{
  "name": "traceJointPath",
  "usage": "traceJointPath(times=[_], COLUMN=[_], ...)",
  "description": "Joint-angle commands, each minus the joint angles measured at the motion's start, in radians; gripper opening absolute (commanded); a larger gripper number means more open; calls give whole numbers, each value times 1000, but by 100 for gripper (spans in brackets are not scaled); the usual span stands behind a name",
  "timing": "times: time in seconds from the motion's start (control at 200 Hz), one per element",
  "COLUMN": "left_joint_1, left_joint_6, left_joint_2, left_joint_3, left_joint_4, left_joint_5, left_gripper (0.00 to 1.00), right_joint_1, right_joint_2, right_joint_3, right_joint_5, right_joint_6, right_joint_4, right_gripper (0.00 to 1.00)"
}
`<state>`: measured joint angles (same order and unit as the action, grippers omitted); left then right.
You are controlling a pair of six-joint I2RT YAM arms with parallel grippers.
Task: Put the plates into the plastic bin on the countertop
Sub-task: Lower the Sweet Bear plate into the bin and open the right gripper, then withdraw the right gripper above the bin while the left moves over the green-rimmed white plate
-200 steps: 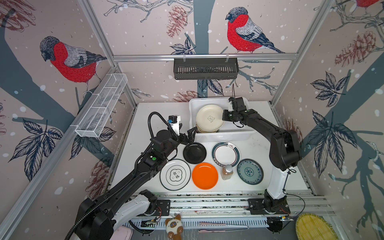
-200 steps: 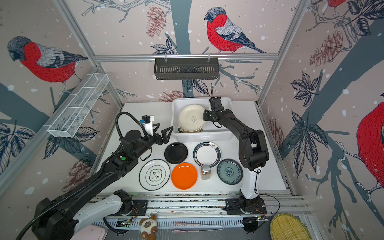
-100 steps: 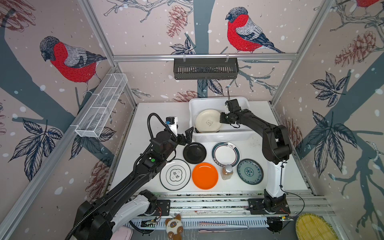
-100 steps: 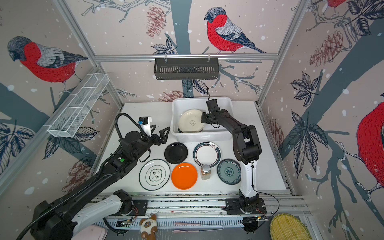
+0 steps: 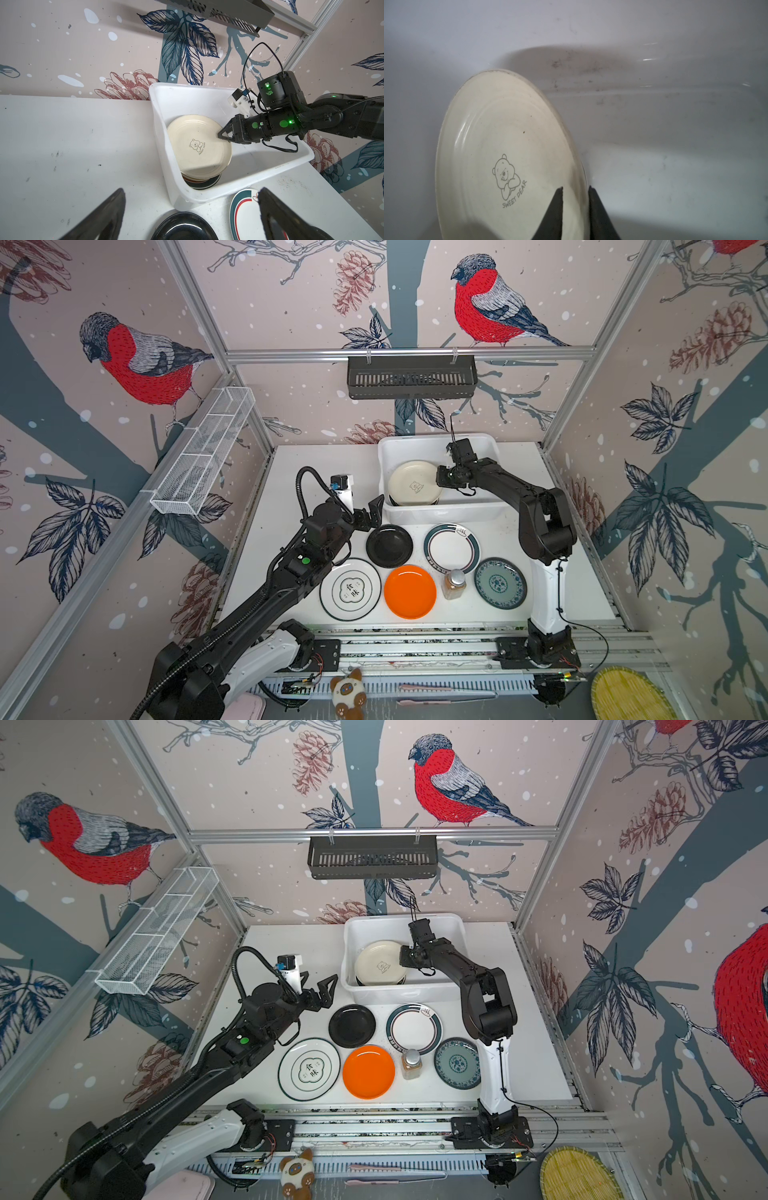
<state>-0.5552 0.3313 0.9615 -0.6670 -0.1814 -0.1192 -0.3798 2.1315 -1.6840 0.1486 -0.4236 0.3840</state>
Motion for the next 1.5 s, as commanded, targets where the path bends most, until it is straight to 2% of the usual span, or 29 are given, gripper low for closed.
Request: traceJointPath(times=[0.0,0.105,0.155,0.305,0.44,0.61,0.926,1.061,1.496], left_joint_1=[0,1,1,1,1,11,29,30,31], left_joint_6=[-1,5,9,41,71,139,238,292,385], left_joint_2=[-12,-37,-46,-52,-62,-87,-212,-248,-296], left_joint_3=[0,17,23,10,12,1,5,-27,98], left_joint_4=[30,37,43,129,188,305,474,570,647], left_joint_5=[-63,-82,-87,-158,-193,-284,-270,-223,-168], left_gripper=[98,98,98,98,98,98,98,98,98], right_joint_1=[-2,-3,-3,-5,-5,-4,-2,-2,-4], right_joint_2=[5,5,4,-13,-74,-152,-395,-485,-630], right_joint_3=[-11,-11,-14,-11,34,55,209,288,409], right_joint_5=[0,0,1,-4,-26,-129,-224,-282,-107], right_joint_6=[2,3,3,18,29,42,40,29,-3], right_joint_4=[14,12,12,9,-35,-30,-110,-143,-186], right_gripper=[31,32,38,63,100,100,100,100,100])
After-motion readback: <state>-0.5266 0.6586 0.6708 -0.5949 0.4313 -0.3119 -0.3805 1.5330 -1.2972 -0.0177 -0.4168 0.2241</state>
